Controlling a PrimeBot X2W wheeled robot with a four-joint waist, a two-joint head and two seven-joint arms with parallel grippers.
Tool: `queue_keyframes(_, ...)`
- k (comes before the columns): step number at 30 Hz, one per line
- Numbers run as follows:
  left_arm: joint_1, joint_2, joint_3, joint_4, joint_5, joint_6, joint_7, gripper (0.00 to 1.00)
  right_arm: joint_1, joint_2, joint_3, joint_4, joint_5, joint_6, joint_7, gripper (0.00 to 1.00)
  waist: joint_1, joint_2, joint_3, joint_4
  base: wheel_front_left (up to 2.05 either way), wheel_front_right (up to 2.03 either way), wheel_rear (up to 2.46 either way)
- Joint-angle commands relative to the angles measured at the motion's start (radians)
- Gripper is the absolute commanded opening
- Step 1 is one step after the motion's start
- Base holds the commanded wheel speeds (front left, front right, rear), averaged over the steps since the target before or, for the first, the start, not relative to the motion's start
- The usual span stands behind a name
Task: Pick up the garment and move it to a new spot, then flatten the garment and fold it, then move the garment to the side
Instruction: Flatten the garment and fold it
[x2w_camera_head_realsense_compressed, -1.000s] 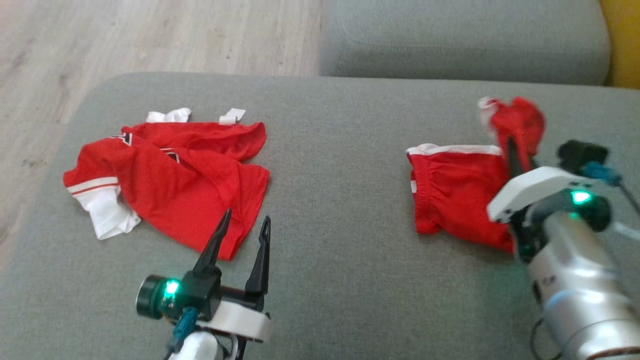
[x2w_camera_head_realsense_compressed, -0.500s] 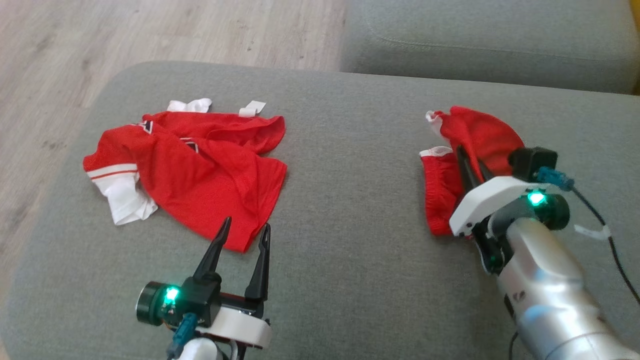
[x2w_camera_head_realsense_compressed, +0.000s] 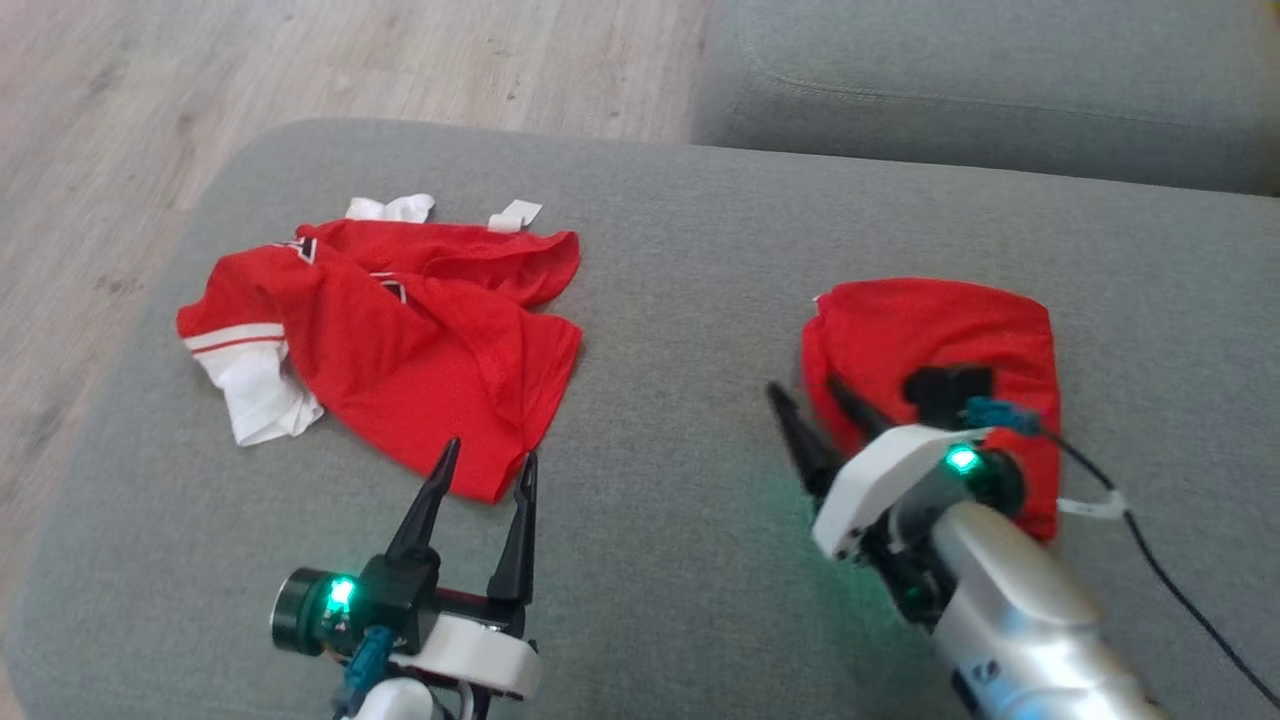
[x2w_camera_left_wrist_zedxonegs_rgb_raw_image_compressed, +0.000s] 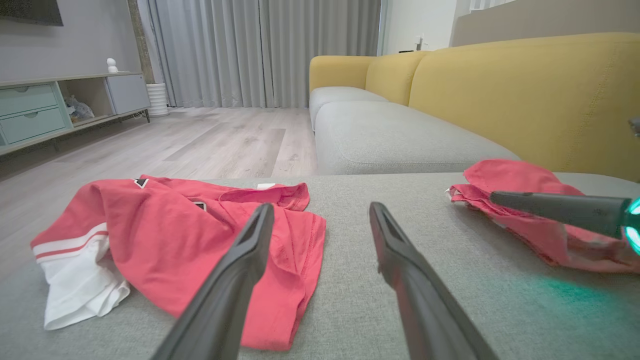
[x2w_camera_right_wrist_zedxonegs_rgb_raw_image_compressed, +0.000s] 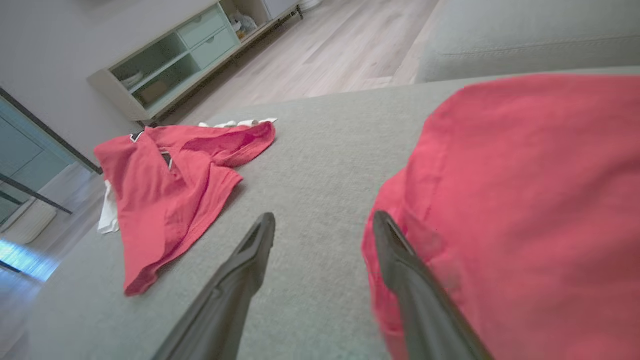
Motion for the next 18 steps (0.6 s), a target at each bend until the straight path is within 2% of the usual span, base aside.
queue_keyframes(1,-0.051,0.008,0.031,-0.029,-0.006,0.008,-0.01,1.0,-0.006,0.019,0.048,-0.054,0.026,-0.001,0.014,1.0,0.0,0.0,-0.006,-0.013,0.0,0.0,0.0)
queue_keyframes(6,-0.045,0.015,0.036,-0.036,-0.01,0.012,-0.01,1.0,-0.026,0.012,0.045,-0.092,0.002,-0.001,-0.026,1.0,0.0,0.0,-0.022,-0.056,0.0,0.0,0.0)
queue_keyframes(7,-0.045,0.018,0.041,-0.042,-0.012,0.013,-0.01,1.0,-0.037,-0.015,0.016,-0.104,-0.042,-0.001,-0.071,1.0,0.0,0.0,-0.028,-0.077,0.0,0.0,0.0)
queue_keyframes(11,-0.041,0.018,0.051,-0.06,-0.016,0.018,-0.01,1.0,-0.037,-0.078,-0.114,-0.111,-0.161,-0.001,-0.132,1.0,0.0,0.0,-0.037,-0.119,0.0,0.0,0.0)
queue_keyframes(15,-0.033,0.016,0.06,-0.078,-0.017,0.023,-0.01,1.0,0.006,-0.103,-0.256,-0.174,-0.286,-0.001,-0.158,1.0,0.0,0.0,-0.045,-0.161,0.0,0.0,0.0)
queue_keyframes(18,-0.024,0.012,0.069,-0.09,-0.029,0.019,-0.01,1.0,0.07,-0.094,-0.356,-0.265,-0.389,-0.001,-0.167,1.0,0.0,0.0,-0.047,-0.187,0.0,0.0,0.0)
